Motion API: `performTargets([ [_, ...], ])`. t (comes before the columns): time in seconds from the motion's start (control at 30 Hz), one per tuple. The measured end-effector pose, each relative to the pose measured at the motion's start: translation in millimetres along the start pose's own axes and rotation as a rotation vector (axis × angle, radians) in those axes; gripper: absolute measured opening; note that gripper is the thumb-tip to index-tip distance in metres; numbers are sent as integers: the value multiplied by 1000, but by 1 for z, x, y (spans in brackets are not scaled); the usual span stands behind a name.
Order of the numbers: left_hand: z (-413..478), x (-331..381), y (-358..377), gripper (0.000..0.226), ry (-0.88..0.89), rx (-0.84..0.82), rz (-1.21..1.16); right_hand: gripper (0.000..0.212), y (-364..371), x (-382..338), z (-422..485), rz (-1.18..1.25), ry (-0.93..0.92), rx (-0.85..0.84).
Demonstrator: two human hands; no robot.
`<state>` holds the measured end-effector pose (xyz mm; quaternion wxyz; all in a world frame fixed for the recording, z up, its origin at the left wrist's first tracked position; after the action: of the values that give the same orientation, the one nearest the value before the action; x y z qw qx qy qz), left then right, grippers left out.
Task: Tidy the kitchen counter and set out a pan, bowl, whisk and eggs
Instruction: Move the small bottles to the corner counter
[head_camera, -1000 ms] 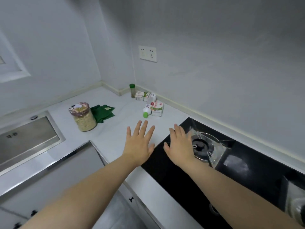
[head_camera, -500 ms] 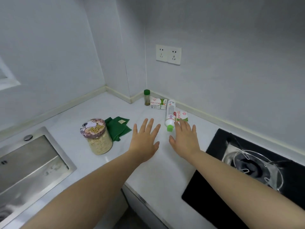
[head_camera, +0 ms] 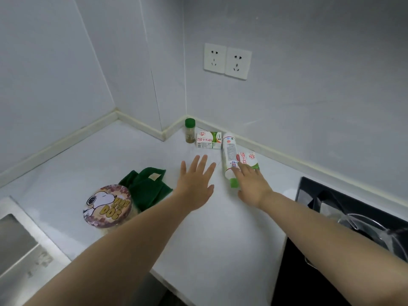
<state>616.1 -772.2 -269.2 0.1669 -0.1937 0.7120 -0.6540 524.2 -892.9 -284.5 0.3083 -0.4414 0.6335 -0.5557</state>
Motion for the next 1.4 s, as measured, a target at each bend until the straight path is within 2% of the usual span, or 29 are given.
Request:
performTargets([
  [0.17, 37, -13, 25, 64, -33, -81, -66, 77, 10, 13, 57, -153, -82, -86],
  [0.3, 64, -31, 40, 64, -70, -129, -100, 79, 28, 14, 95, -343, -216, -171],
  [0.5, 80, -57, 47, 64, -155, -151, -141, 65, 28, -4, 116, -458, -465, -36],
  [0.6, 88, -66, 43, 63, -159, -128, -153, 68, 11, -11, 123, -275, -489, 57],
  [0.67, 93, -72, 38, 63, -149, -107, -150, 64, -14, -8, 124, 57, -419, 213],
  [0.77, 98, -86, 26, 65, -143, -95, -137, 52, -60, 13, 121, 606, -115, 397],
  [0.9, 108, -102, 17, 69, -164, -77, -167, 53, -78, 36, 127, 943, 216, 436],
  [1.07, 134, -111, 7, 73, -196, 4, -281, 52, -74, 42, 141, 996, 378, 505],
  [1.3, 188, -130, -4, 75, -240, 136, -403, 52, -75, 36, 172, 990, 391, 534],
  [1.4, 213, -136, -6, 74, -261, 136, -450, 51, -71, 41, 180, 953, 403, 522],
])
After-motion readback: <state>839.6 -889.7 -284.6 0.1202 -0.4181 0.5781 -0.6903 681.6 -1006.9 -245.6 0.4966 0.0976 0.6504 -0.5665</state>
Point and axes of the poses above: each hand's wrist, its own z-axis towards the middle knuckle, its own y-axis out of the palm, x = y × z, the point moved 7 cm from there along z, towards the middle knuckle, and after that the axes turned 5 degrees about -z, right-handed, at the moved point
